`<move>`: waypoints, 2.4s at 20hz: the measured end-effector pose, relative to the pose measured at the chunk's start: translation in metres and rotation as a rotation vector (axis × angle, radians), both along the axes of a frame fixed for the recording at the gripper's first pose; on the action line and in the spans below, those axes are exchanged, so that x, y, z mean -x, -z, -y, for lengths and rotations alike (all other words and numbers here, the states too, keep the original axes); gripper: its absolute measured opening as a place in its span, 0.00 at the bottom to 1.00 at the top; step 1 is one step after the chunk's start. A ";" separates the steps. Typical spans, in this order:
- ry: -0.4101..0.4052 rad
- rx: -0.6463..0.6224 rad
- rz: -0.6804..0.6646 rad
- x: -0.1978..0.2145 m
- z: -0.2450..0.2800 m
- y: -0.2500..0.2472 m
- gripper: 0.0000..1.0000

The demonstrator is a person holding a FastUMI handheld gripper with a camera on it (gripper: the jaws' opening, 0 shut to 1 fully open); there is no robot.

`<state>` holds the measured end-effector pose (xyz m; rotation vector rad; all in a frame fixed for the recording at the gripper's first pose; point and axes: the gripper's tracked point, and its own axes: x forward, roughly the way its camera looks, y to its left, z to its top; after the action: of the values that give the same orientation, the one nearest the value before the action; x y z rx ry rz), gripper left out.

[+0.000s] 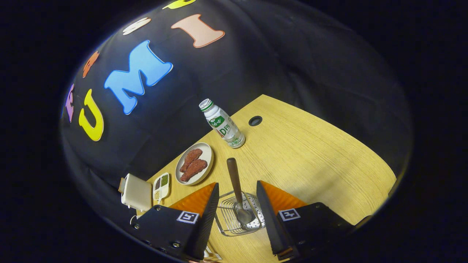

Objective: Take the plate from the dish rack, then take the spoon from the basket and place it into the plate.

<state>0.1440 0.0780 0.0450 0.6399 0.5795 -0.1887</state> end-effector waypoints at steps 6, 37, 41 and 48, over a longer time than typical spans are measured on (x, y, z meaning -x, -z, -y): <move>-0.019 -0.027 -0.025 -0.025 -0.006 0.019 0.54; -0.165 0.256 0.230 0.071 -0.017 -0.136 0.10; -0.234 0.279 0.247 0.104 -0.052 -0.142 0.10; -0.415 0.215 0.240 0.160 -0.158 -0.126 0.10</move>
<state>-0.0158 0.2364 0.1713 0.3167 0.4406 0.2118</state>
